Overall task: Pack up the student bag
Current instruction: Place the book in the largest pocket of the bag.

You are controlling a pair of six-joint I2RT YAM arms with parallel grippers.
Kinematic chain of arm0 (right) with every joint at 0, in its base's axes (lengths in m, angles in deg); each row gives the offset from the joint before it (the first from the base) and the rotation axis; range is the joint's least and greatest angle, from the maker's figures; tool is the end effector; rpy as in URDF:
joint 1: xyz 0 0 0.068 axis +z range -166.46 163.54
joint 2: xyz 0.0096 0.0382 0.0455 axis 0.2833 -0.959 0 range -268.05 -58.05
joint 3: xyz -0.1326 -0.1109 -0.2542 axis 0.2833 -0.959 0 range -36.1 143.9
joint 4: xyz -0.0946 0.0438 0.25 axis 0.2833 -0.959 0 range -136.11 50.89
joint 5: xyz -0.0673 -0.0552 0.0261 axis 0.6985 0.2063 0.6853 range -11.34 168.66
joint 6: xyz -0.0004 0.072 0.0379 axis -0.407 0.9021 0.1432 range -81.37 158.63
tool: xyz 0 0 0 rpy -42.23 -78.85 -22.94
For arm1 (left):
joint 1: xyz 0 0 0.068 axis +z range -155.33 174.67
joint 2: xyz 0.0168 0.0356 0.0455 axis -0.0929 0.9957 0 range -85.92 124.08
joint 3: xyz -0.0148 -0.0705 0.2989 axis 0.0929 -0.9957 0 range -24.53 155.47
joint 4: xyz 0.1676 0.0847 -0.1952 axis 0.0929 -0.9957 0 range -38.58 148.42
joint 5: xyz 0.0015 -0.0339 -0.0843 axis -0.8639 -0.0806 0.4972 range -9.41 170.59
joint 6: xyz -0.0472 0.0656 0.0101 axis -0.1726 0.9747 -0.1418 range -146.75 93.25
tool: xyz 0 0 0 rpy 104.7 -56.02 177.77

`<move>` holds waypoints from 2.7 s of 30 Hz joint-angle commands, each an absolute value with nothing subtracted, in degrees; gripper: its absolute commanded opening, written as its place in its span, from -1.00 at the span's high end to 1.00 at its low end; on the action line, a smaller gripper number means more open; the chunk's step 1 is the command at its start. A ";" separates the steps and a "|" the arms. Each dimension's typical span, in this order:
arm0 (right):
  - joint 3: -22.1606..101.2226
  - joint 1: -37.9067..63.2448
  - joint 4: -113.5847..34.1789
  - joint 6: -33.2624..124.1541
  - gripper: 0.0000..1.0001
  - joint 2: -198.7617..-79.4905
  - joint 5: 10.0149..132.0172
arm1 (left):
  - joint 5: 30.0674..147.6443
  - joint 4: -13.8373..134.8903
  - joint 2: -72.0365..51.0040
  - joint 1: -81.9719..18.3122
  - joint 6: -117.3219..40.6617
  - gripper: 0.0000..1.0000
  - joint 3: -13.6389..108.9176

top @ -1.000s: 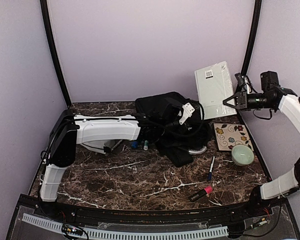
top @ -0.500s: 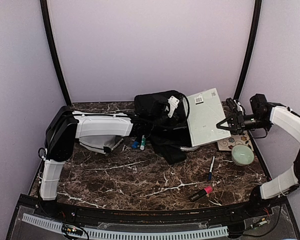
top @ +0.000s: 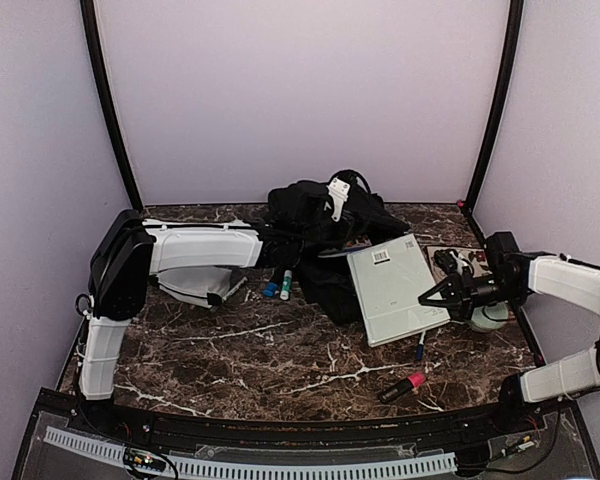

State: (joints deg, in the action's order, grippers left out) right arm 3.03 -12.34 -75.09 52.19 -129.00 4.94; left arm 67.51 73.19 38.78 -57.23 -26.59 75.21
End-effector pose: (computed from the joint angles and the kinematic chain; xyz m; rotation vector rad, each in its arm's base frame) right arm 0.2006 0.0824 0.2264 -0.1526 2.3948 1.8303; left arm 0.3751 -0.4527 0.2813 0.6202 1.6541 -0.4602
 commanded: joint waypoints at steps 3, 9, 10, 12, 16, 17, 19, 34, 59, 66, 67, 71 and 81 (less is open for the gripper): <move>-3.55 -11.88 -48.43 75.79 1.00 -124.92 -3.95 | 66.47 78.18 37.03 -56.75 -28.38 1.00 77.94; 2.87 -11.41 -54.85 70.10 1.00 -133.22 0.50 | 72.34 78.81 35.50 -56.75 -29.94 1.00 76.86; 4.92 -11.30 -58.49 66.78 1.00 -135.07 1.39 | 73.51 78.80 35.13 -56.75 -30.44 1.00 76.81; 8.68 -11.14 -64.45 60.79 1.00 -138.51 2.97 | 75.56 78.65 34.41 -56.76 -31.24 1.00 76.81; 12.32 -10.86 -67.80 57.02 1.00 -143.73 4.16 | 77.52 78.78 33.16 -56.75 -32.96 1.00 76.65; 12.74 -10.73 -67.90 56.83 1.00 -144.87 4.24 | 77.89 78.85 32.90 -56.75 -33.29 1.00 76.64; 13.38 -10.24 -67.84 56.42 1.00 -147.25 4.37 | 78.60 79.42 32.54 -56.75 -34.15 1.00 76.44; 35.05 -6.63 -89.46 30.22 1.00 -170.21 -2.24 | 84.10 79.37 31.87 -56.81 -35.89 1.00 77.21; 38.40 -7.39 -56.88 72.60 1.00 -175.50 8.89 | 88.52 74.20 28.45 -58.77 -31.52 1.00 77.08; 43.76 -7.03 -58.20 70.84 0.32 -180.15 12.35 | 86.77 72.69 27.06 -58.77 -31.18 1.00 74.73; 43.26 -7.05 -57.51 71.04 0.24 -179.69 12.65 | 86.67 73.15 26.63 -58.77 -31.29 1.00 74.06; 40.61 -7.14 -58.18 69.29 -0.23 -174.45 16.38 | 85.48 75.73 24.94 -58.77 -31.32 1.00 71.08; 35.29 -5.86 -67.58 55.00 -0.64 -160.60 32.41 | 80.97 79.38 22.68 -58.68 -30.97 1.00 65.25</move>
